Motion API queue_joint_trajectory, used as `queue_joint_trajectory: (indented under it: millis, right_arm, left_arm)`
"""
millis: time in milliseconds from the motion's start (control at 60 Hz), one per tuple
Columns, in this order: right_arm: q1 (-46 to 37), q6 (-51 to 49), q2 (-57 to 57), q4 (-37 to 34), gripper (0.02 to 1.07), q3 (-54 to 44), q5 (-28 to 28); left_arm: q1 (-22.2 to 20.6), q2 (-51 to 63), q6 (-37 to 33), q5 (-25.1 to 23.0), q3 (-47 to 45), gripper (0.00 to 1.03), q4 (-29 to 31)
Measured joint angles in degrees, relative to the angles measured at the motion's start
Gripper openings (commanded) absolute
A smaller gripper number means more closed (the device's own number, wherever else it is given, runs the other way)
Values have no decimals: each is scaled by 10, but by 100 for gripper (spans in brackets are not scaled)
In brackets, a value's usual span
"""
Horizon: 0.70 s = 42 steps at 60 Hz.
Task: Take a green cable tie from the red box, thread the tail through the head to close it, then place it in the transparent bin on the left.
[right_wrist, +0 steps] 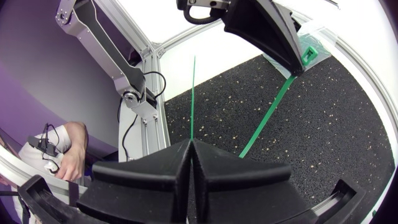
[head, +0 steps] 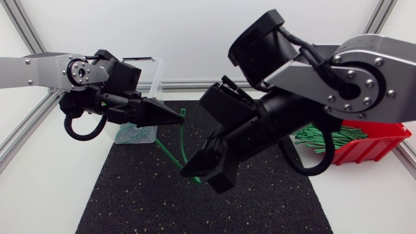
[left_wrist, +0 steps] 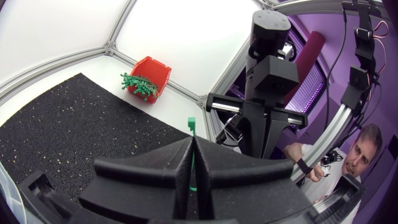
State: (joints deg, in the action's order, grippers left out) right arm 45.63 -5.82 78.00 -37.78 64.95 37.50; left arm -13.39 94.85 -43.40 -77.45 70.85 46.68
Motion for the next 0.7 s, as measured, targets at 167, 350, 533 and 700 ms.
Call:
queue_joint_trajectory:
  millis: [167, 350, 533, 700]
  right_arm:
    - [-2, 43, -5, -19, 7, 31, 21]
    - [-34, 104, -5, -50, 7, 46, 56]
    - [-66, 141, -4, -85, 7, 58, 87]
    - [-79, 168, 12, -105, 7, 71, 98]
  left_arm:
    - [-2, 1, 0, -3, 0, 3, -2]
    - [-2, 9, 0, -4, 0, 3, -3]
    - [-2, 10, 0, -8, 0, 4, -14]
    - [-2, 11, -2, -14, 0, 4, -24]
